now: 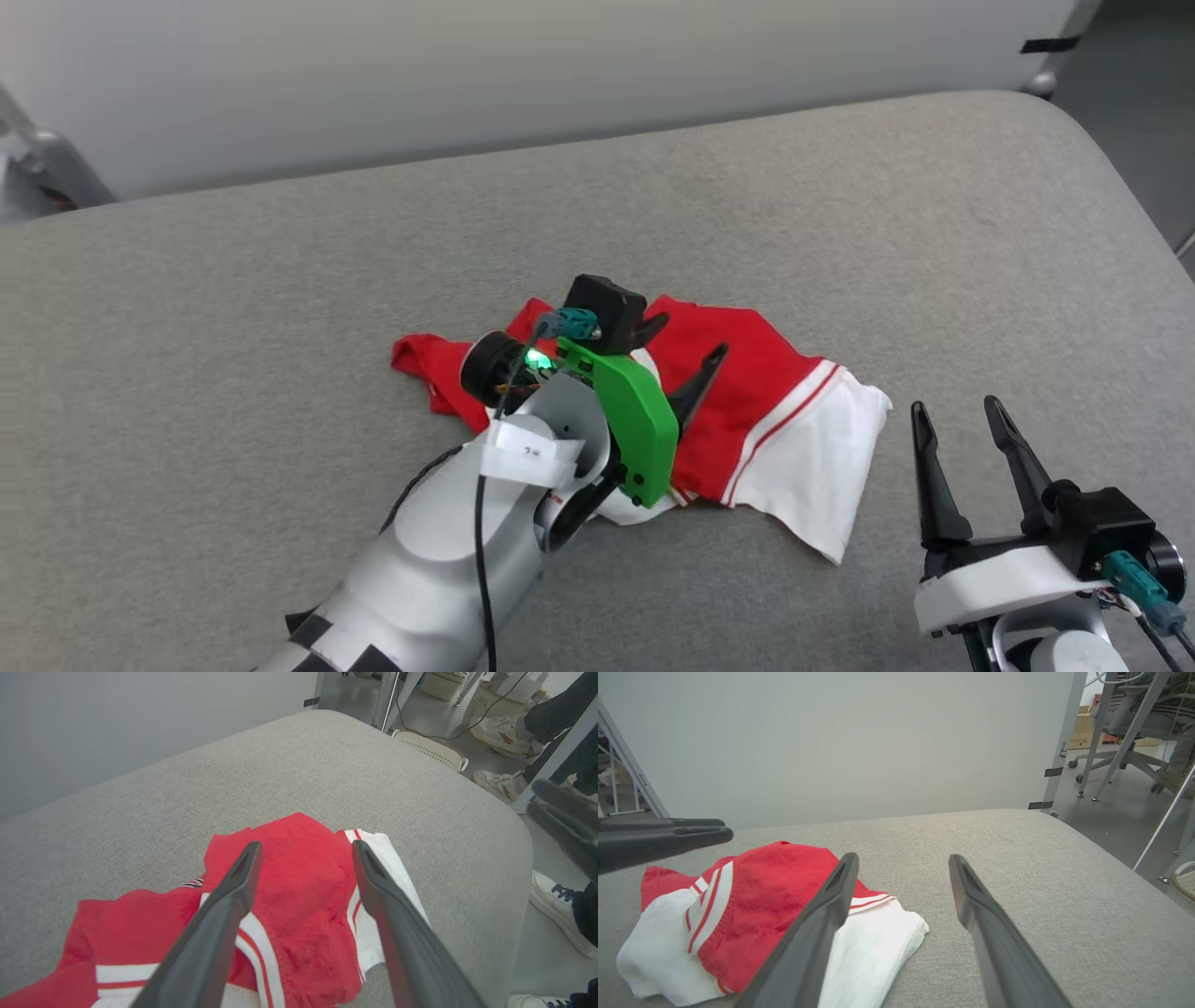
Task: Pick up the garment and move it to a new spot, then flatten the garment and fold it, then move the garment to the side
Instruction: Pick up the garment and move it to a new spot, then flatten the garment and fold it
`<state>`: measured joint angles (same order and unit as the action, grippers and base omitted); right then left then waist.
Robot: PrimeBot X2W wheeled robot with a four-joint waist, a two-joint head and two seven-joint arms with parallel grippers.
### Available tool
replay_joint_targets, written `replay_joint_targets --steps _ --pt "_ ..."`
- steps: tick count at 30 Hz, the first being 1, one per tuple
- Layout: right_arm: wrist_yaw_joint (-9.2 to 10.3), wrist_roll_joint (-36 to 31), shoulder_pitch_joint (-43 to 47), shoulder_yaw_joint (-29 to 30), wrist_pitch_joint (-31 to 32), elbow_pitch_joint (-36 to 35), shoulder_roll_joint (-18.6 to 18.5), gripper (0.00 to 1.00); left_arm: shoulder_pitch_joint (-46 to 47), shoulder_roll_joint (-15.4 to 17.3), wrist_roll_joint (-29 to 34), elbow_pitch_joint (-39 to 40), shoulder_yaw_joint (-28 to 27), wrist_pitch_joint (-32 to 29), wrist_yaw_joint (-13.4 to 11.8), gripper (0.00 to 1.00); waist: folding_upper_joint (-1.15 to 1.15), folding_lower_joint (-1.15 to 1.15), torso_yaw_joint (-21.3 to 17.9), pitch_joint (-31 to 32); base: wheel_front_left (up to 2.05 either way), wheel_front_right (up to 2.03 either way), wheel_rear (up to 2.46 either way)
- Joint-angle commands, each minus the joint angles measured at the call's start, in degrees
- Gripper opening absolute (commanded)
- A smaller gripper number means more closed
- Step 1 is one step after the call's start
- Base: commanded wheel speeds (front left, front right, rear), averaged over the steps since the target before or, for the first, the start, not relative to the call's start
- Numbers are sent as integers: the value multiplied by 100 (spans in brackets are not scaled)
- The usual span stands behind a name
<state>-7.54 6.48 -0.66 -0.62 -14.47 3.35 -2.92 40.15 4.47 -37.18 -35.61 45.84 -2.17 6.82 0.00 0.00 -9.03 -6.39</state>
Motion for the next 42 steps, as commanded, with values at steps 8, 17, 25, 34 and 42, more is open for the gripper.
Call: replay_joint_targets --steps 8,17,25,34,42 --pt "5 -228 252 239 -52 -120 4 100 -590 679 -143 827 -545 707 -415 100 0 0 1126 773 0 0 0" --pt "5 -299 426 407 -52 -309 4 100 -1917 1313 -189 1751 -1092 1574 -954 100 0 0 1430 848 0 0 0" --pt "5 -267 595 445 -52 -451 4 100 -2934 1197 99 2505 -1643 1713 -1162 100 0 0 1475 870 0 0 0" --pt "5 -126 672 456 -52 -472 4 100 -3600 851 738 2760 -2159 1716 -947 100 0 0 1403 914 0 0 0" --pt "5 -117 661 410 -52 -482 4 100 -3674 661 892 2590 -2279 1716 -620 100 0 0 1331 877 0 0 0"
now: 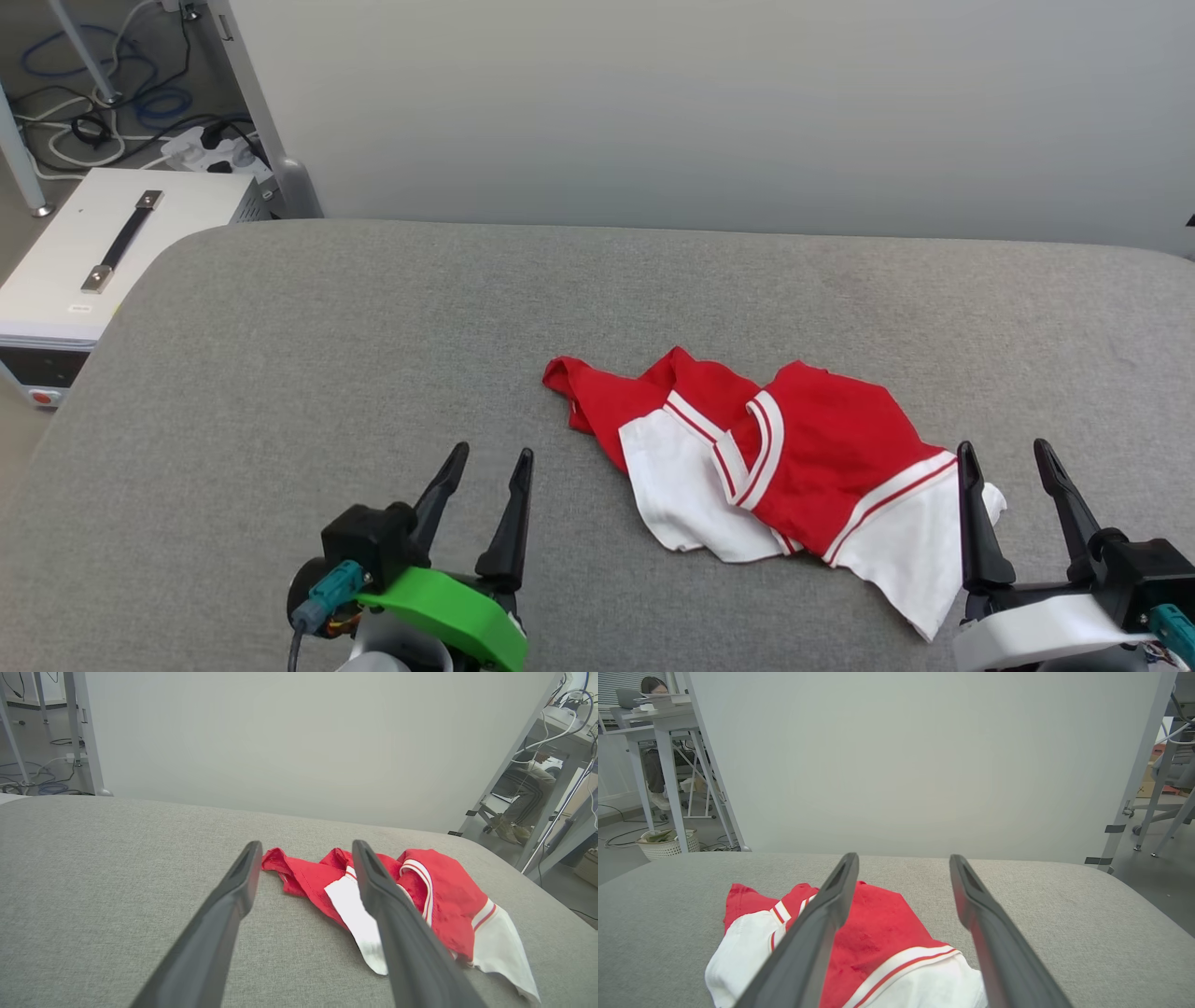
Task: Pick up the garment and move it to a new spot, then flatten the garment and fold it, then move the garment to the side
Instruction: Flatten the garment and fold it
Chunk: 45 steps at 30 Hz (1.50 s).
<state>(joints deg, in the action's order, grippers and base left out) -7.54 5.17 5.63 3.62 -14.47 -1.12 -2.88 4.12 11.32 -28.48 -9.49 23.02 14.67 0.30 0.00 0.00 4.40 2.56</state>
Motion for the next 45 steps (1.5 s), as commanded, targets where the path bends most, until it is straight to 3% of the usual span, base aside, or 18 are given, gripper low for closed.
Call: replay_joint_targets --steps 1,8,13,16,20,25,32,41,42,43,44,45 --pt "5 13 29 -11 -52 -41 1 100 -52 -31 14 -48 21 29 56 100 0 0 -17 -30 0 0 0" --pt "5 -20 -21 -10 -52 -71 1 100 244 -89 0 84 230 -577 20 100 0 0 -90 -240 0 0 0" --pt "5 -49 -83 -48 -52 -76 1 100 480 -132 -176 180 524 -2128 -224 100 0 0 -177 -472 0 0 0" --pt "5 -56 -169 -94 -52 -73 1 100 633 -167 -266 289 679 -3151 -494 100 0 0 -270 -634 0 0 0" --pt "5 -49 -300 -186 -52 -59 1 100 864 -180 -225 419 844 -3936 -733 100 0 0 -429 -862 0 0 0" --pt "5 -28 -432 -266 -52 -48 1 100 1117 -284 -220 323 959 -4326 -823 100 0 0 -602 -1123 0 0 0" --pt "5 -6 -595 -365 -52 -7 1 100 1496 -350 -28 -283 949 -4303 -1011 100 0 0 -824 -1348 0 0 0" --pt "5 29 -678 -457 -52 12 1 100 1691 -412 51 -1106 1108 -4306 -964 100 0 0 -916 -1524 0 0 0" --pt "5 31 -687 -459 -52 15 1 100 1684 -403 57 -1183 1150 -4360 -942 97 0 0 -912 -1533 0 0 0" --pt "5 34 -694 -458 -52 18 1 100 1676 -394 61 -1263 1194 -4408 -914 44 0 0 -903 -1542 0 0 0" --pt "5 37 -700 -455 -52 23 1 100 1667 -394 48 -1317 1214 -4430 -891 0 0 0 -894 -1545 0 0 0" --pt "5 41 -705 -453 -52 31 1 100 1657 -389 34 -1378 1239 -4454 -857 0 0 0 -878 -1544 0 0 0"
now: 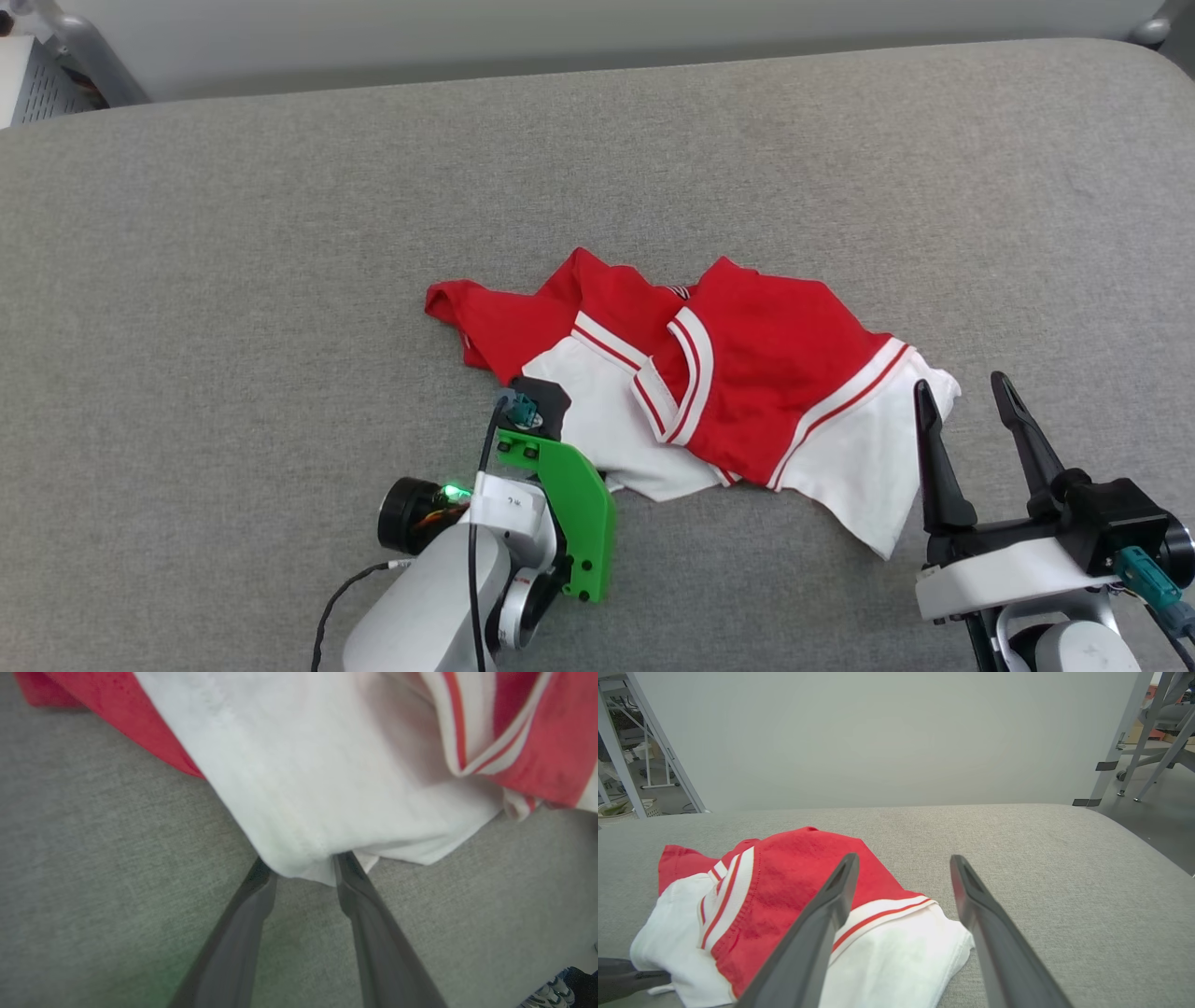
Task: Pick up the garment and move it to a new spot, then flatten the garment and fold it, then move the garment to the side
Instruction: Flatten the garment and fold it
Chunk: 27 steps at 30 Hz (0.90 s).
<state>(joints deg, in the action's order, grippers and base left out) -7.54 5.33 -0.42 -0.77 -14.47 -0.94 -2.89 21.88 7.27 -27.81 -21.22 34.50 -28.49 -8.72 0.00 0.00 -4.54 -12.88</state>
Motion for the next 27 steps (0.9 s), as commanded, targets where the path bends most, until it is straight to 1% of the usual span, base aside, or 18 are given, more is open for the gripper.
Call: replay_joint_targets --steps 1,8,11,14,17,22,25,27 --pt "5 26 -103 -12 -52 23 2 100 -123 22 -40 -244 108 -144 71 0 0 0 31 7 0 0 0" --pt "5 -16 -73 35 -52 116 2 100 -210 32 -183 -301 116 -41 233 0 0 0 249 233 0 0 0" --pt "5 -26 -20 107 -52 174 2 100 -301 101 -233 -176 72 44 252 0 0 0 375 419 0 0 0" --pt "5 -24 61 168 -52 228 2 100 -458 225 -320 106 -45 129 215 0 0 0 507 607 0 0 0" --pt "5 -14 125 218 -52 260 2 100 -589 431 -405 491 -210 141 159 0 0 0 618 727 0 0 0" --pt "5 30 190 235 -52 299 2 100 -713 931 -566 1167 -652 36 -4 0 0 0 723 843 0 0 0" --pt "5 55 204 225 -52 312 2 100 -735 1261 -624 1389 -943 -31 -109 0 0 0 742 850 0 0 0" --pt "5 66 210 214 -52 322 2 100 -769 1420 -754 1474 -1164 -82 -162 0 0 0 744 832 0 0 0"
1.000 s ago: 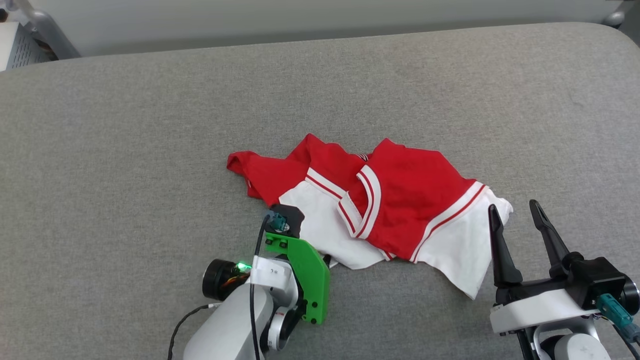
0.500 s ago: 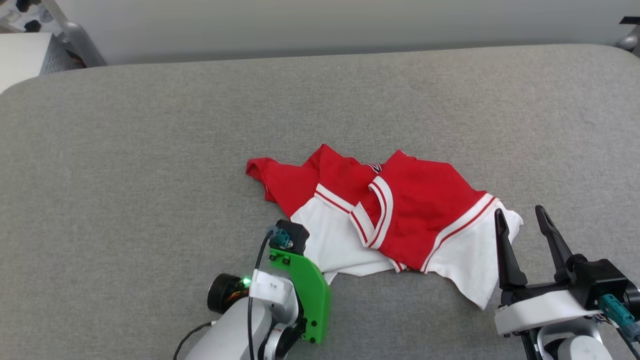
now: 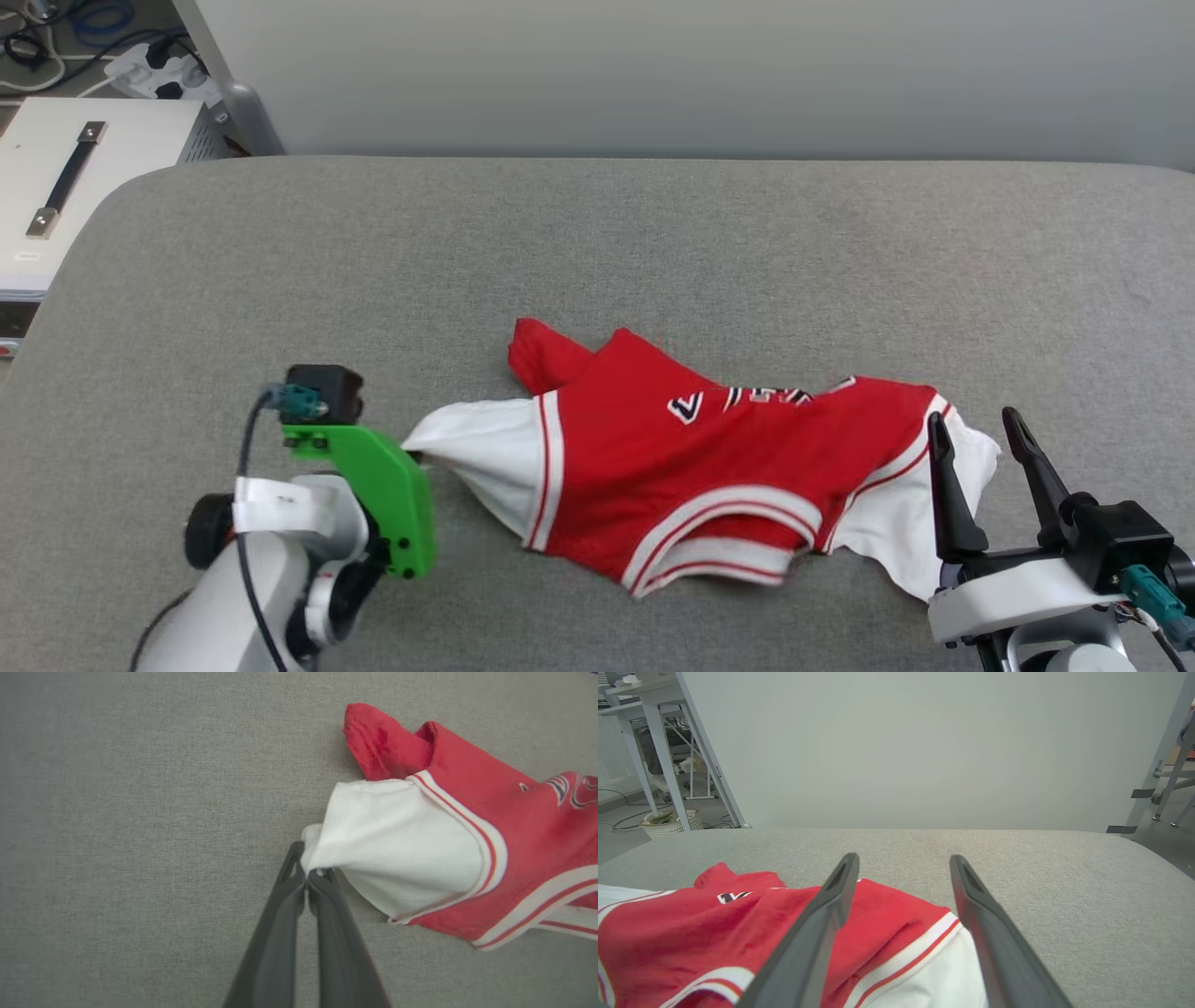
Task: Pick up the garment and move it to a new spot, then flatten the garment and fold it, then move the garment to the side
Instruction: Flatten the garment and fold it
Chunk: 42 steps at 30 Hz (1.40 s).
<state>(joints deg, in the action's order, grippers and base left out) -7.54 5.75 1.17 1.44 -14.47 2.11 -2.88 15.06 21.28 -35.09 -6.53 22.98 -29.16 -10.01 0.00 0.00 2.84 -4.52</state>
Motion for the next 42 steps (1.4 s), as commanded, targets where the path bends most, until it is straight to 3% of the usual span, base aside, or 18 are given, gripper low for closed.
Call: replay_joint_targets --steps 1,7,20,21,22,23,32,42 --pt "5 29 48 -12 -52 18 1 100 -99 95 -72 21 -98 -38 -46 0 0 0 3 -23 0 0 0" --pt "5 -33 -67 -37 -52 27 1 100 -45 467 -372 -315 -500 -20 155 0 0 0 -83 -318 0 0 0" --pt "5 -215 -266 -37 -52 18 1 100 528 283 -293 -1876 -298 647 793 0 0 0 -159 -751 0 0 0" --pt "5 -223 -274 -37 -52 23 1 100 571 255 -269 -2004 -275 727 828 7 0 0 -155 -752 0 0 0" --pt "5 -229 -280 -35 -52 30 1 100 604 235 -242 -2097 -255 799 849 47 0 0 -151 -748 0 0 0" --pt "5 -234 -285 -31 -52 40 1 100 642 199 -221 -2201 -241 903 876 100 0 0 -139 -730 0 0 0" --pt "5 -253 -190 49 -52 105 1 100 794 8 29 -2594 -152 1991 1048 100 0 0 22 -359 0 0 0" --pt "5 -229 77 208 -52 79 1 100 307 -130 244 -1851 -238 3636 1011 100 0 0 217 228 0 0 0"
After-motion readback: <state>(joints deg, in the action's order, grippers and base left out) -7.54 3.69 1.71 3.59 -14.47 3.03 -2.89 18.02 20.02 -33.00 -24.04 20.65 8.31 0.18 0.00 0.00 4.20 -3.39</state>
